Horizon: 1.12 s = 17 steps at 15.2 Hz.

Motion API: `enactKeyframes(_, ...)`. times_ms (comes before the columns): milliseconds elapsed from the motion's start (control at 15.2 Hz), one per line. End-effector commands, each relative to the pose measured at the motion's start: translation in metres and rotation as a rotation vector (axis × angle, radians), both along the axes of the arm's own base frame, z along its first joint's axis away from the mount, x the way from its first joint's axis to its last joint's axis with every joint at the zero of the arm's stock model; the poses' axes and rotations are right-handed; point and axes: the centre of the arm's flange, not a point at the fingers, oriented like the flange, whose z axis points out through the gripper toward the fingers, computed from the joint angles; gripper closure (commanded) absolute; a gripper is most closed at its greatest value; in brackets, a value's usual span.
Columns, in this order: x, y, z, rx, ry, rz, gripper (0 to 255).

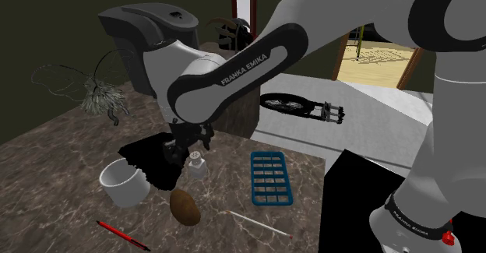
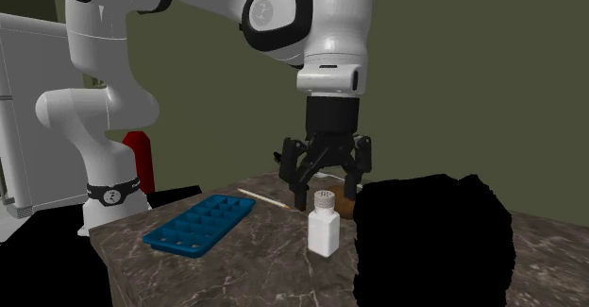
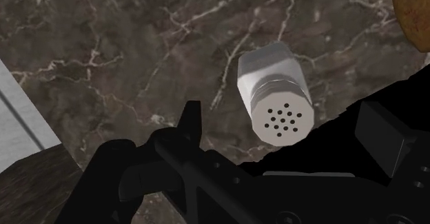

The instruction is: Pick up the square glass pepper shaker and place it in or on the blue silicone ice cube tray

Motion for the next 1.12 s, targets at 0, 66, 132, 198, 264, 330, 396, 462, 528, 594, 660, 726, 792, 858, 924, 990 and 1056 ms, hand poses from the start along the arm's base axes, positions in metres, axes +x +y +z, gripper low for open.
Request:
enactKeyframes(0,0.000,0.000,0.000,0.000,0.000,0.000,0)
enactKeyframes(66,0.000,0.000,0.000,0.000,0.000,0.000,0)
enactKeyframes(132,0.000,0.000,0.000,0.000,0.000,0.000,0)
enactKeyframes(198,0.000,0.000,0.000,0.000,0.000,0.000,0)
enactKeyframes(264,0.000,0.000,0.000,0.000,0.000,0.000,255)
enactKeyframes(330,0.000,0.000,0.000,0.000,0.000,0.000,255)
enactKeyframes(396,0.000,0.000,0.000,0.000,0.000,0.000,255)
enactKeyframes(462,0.000,0.000,0.000,0.000,0.000,0.000,255)
enactKeyframes(528,0.000,0.000,0.000,0.000,0.000,0.000,255)
enactKeyframes(594,0.000,0.000,0.000,0.000,0.000,0.000,255)
enactKeyframes(660,0.000,0.000,0.000,0.000,0.000,0.000,255)
enactKeyframes(726,0.000,0.000,0.000,0.000,0.000,0.000,255)
enactKeyframes(792,0.000,0.000,0.000,0.000,0.000,0.000,255)
enactKeyframes(858,0.000,0.000,0.000,0.000,0.000,0.000,255)
enactKeyframes(924,0.000,0.000,0.005,0.000,0.000,0.000,255)
enactKeyframes(990,0.000,0.000,0.010,0.000,0.000,0.000,255)
enactKeyframes(1056,0.000,0.000,0.015,0.000,0.000,0.000,255)
